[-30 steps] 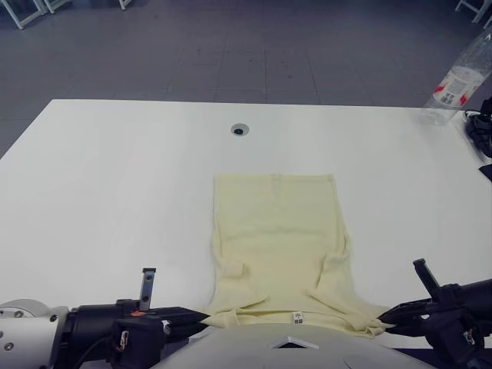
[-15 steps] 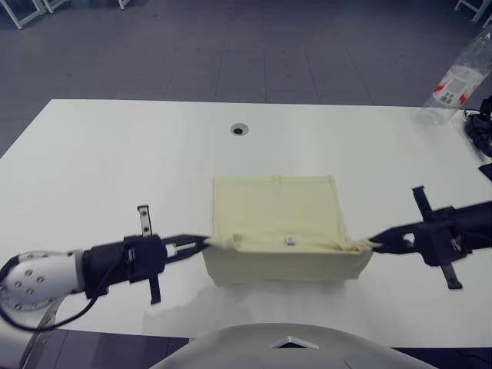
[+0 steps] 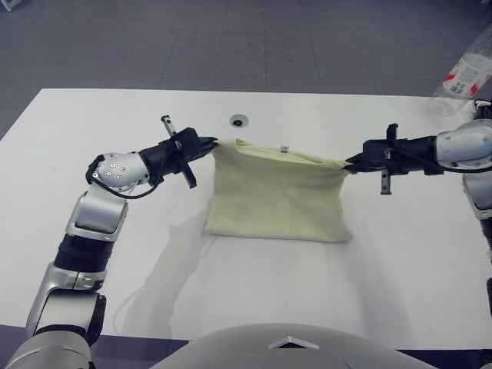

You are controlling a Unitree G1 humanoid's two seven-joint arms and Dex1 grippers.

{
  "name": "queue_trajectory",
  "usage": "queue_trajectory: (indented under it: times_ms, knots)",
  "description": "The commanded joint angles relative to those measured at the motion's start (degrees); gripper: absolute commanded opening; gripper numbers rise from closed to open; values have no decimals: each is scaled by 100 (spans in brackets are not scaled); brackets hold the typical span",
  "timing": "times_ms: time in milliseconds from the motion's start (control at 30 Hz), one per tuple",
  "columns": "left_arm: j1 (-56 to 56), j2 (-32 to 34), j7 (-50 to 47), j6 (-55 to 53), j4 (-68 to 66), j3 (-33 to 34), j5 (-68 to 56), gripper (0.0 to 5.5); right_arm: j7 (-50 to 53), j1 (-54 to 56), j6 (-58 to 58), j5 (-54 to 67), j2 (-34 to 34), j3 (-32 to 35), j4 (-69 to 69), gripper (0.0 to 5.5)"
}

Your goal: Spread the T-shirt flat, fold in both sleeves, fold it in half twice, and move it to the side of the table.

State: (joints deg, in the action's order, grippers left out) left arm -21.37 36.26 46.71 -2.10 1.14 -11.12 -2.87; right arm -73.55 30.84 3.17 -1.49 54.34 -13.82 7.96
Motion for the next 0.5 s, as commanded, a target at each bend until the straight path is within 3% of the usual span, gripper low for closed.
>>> queue_trajectory:
  times_ms: [33, 233, 500]
  knots:
    - [-108, -182, 138, 192, -468, -331, 276, 0, -146, 48, 140, -154, -151, -223, 288, 4]
    - [65, -215, 181, 374, -636, -436, 414, 0, -422, -14, 253, -127, -254, -360, 292, 4]
    - [-17, -516, -252, 407, -1060, -377, 605, 0, 60, 195, 160, -342, -757, -366, 942, 4]
